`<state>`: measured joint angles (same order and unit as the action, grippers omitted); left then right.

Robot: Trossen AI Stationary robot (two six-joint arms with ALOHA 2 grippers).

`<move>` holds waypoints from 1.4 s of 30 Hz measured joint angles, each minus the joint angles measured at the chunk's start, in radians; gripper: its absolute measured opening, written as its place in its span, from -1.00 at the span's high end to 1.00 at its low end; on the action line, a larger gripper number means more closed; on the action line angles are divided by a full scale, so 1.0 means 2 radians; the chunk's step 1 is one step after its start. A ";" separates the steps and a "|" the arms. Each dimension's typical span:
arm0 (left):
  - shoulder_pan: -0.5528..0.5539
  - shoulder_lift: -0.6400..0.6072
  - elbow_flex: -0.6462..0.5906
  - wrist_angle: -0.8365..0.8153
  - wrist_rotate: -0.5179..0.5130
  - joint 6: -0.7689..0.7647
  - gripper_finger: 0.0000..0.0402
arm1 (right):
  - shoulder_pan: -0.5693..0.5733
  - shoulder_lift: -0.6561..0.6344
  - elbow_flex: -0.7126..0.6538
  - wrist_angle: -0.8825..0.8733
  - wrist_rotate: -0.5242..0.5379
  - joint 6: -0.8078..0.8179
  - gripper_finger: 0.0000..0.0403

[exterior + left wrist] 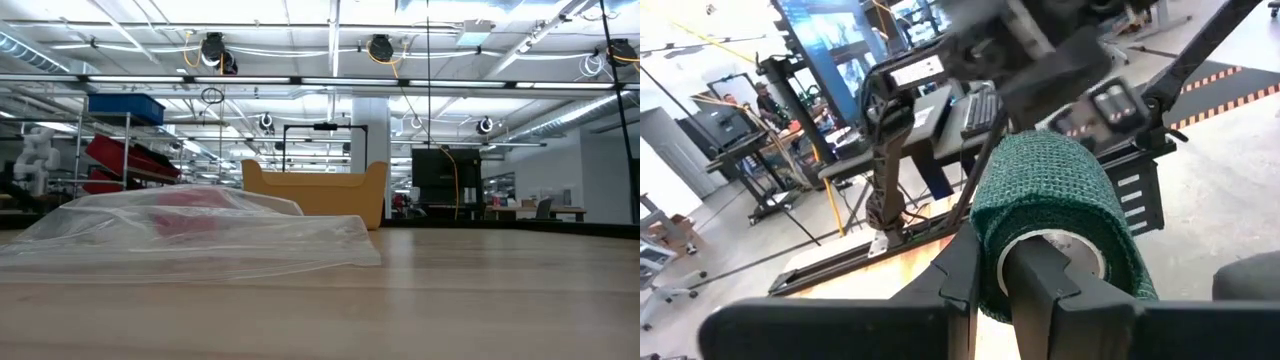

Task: Roll bandage
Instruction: Roll the green bandage

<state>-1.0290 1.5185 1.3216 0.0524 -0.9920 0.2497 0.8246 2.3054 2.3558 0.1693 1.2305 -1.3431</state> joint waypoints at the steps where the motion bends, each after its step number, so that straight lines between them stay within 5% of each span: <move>1: 0.000 0.000 0.000 0.000 0.000 0.000 0.79 | 0.008 0.000 0.000 -0.015 -0.001 0.002 0.39; 12: 0.001 0.000 0.000 0.025 -0.002 -0.001 0.79 | 0.024 0.035 -0.001 -0.258 -0.002 0.023 0.32; 27: 0.000 0.000 0.001 0.023 -0.002 -0.029 0.79 | 0.010 0.056 0.000 -0.243 -0.003 -0.114 -0.06; 42: 0.001 0.000 0.001 0.022 -0.002 -0.043 0.79 | 0.001 0.056 0.000 -0.137 -0.017 -0.263 -0.06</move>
<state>-1.0279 1.5185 1.3243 0.0963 -0.9955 0.1627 0.8263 2.4165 2.3566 -0.1047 1.1956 -1.8695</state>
